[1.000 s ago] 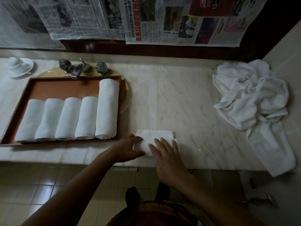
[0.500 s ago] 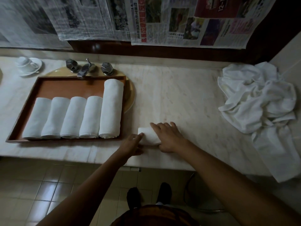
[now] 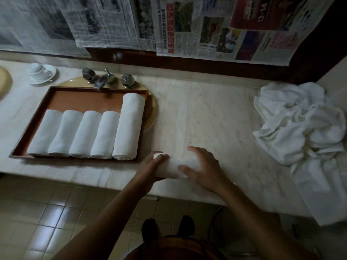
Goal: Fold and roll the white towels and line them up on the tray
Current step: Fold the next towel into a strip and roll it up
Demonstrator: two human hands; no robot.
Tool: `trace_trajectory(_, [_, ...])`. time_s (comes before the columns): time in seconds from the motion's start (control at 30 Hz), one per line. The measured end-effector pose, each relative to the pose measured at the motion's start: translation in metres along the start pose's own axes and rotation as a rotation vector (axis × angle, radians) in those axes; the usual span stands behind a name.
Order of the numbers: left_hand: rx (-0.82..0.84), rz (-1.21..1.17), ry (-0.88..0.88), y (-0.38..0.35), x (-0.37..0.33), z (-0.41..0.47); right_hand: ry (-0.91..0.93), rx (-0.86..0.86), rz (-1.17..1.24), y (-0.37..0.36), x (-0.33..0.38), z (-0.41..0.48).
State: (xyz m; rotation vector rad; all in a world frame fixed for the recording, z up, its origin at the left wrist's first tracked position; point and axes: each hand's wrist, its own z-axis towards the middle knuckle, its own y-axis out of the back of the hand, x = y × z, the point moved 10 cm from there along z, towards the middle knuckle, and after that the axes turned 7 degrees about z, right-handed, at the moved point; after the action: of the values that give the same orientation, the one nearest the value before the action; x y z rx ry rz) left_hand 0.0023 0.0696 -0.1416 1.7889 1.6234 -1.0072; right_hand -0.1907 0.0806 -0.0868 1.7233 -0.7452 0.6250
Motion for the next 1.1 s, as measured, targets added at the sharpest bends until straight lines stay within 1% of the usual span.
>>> trace_trajectory(0.03, [-0.002,-0.016,-0.025,0.000,-0.007,-0.004,-0.145,-0.070,0.232,0.010,-0.016,-0.004])
trace_trajectory(0.07, [0.010,-0.032,-0.051,0.000,-0.013,-0.008,-0.297,-0.100,0.463,0.012,-0.033,-0.008])
trace_trajectory(0.1, [0.033,-0.041,-0.075,-0.003,-0.019,-0.012,-0.434,-0.067,0.673,0.006,-0.043,-0.012])
trace_trajectory(0.13, [0.054,-0.034,-0.098,-0.006,-0.024,-0.017,-0.533,0.011,0.859,-0.005,-0.047,-0.015])
trace_trajectory(0.17, [0.066,-0.020,-0.120,-0.010,-0.028,-0.020,-0.578,0.076,1.007,-0.012,-0.044,-0.017])
trace_trajectory(0.2, [0.064,-0.005,-0.143,-0.012,-0.031,-0.023,-0.581,0.102,1.094,-0.013,-0.040,-0.016])
trace_trajectory(0.23, [0.055,0.003,-0.168,-0.013,-0.033,-0.025,-0.556,0.090,1.122,-0.010,-0.036,-0.013])
trace_trajectory(0.37, [-0.020,0.011,-0.227,-0.010,-0.038,-0.031,-0.423,-0.125,1.003,0.007,-0.023,0.002])
trace_trajectory(0.47, [-0.059,-0.066,-0.232,-0.001,-0.039,-0.035,-0.336,-0.185,0.951,0.011,-0.008,0.008])
trace_trajectory(0.53, [-0.081,-0.112,-0.220,0.006,-0.037,-0.039,-0.305,-0.170,0.960,0.007,0.004,0.008])
trace_trajectory(0.6, [-0.113,-0.154,-0.203,0.016,-0.037,-0.042,-0.267,-0.098,0.960,-0.002,0.025,0.008])
trace_trajectory(0.67, [-0.155,-0.202,-0.205,0.032,-0.040,-0.047,-0.197,-0.005,0.895,-0.014,0.054,0.007])
trace_trajectory(0.73, [-0.161,-0.232,-0.248,0.051,-0.051,-0.054,-0.128,0.028,0.850,-0.021,0.080,0.008])
trace_trajectory(0.83, [-0.190,-0.262,-0.311,0.088,-0.066,-0.067,-0.096,0.027,0.832,-0.030,0.113,0.012])
trace_trajectory(0.93, [-0.326,-0.312,-0.389,0.139,-0.078,-0.085,-0.039,0.025,0.799,-0.047,0.151,0.016])
trace_trajectory(1.0, [-0.408,-0.345,-0.435,0.176,-0.086,-0.099,-0.002,-0.009,0.763,-0.062,0.177,0.014])
trace_trajectory(1.1, [-0.455,-0.339,-0.493,0.225,-0.098,-0.116,0.071,-0.114,0.717,-0.090,0.213,0.005])
